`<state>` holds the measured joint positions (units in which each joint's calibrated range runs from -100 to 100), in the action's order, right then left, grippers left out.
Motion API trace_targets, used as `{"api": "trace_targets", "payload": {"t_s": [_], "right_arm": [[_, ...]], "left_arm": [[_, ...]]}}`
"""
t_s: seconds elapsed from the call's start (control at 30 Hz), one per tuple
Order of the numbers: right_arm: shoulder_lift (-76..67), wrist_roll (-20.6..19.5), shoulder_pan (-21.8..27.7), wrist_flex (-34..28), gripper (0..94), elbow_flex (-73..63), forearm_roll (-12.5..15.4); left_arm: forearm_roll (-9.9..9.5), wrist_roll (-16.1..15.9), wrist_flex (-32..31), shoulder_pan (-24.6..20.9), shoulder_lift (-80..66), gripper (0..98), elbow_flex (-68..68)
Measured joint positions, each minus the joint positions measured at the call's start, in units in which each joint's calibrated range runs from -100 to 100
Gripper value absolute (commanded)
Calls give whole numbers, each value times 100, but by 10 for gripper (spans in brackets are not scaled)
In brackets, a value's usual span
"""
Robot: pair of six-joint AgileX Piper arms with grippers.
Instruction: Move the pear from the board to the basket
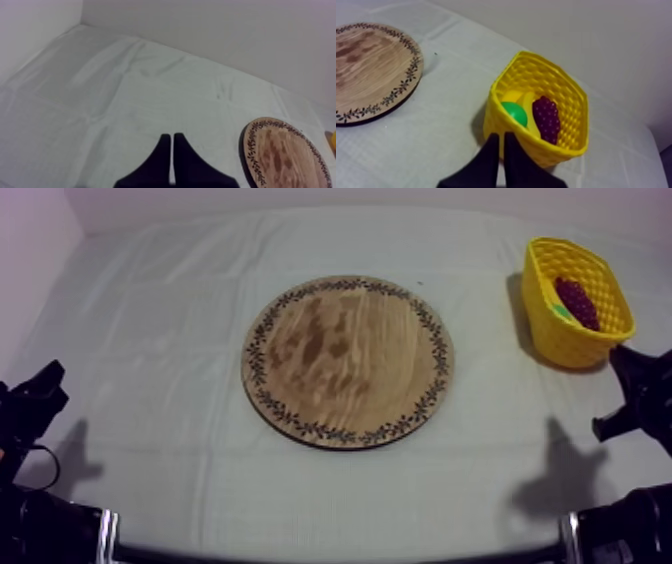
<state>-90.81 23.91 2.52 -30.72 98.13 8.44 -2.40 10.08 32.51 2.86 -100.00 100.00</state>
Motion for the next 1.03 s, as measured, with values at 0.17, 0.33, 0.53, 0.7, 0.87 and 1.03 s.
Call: {"api": "trace_targets", "payload": {"t_s": [0.17, 0.33, 0.53, 0.7, 0.87, 1.03], "right_arm": [[-405, -663, -123, -347, 6, 118, -488], [-472, -1228, -282, -557, 6, 138, -628], [-478, -1350, -662, -592, 6, 138, -664], [-480, -1134, -812, -599, 6, 138, -677], [-480, -1160, -823, -599, 6, 138, -677], [-485, -1163, -825, -599, 6, 138, -677]], "left_arm": [[0, 0, 0, 0, 0, 1, 0], [0, 0, 0, 0, 0, 1, 0], [0, 0, 0, 0, 0, 1, 0], [0, 0, 0, 0, 0, 1, 0], [0, 0, 0, 0, 0, 1, 0], [0, 0, 0, 0, 0, 1, 0]]}}
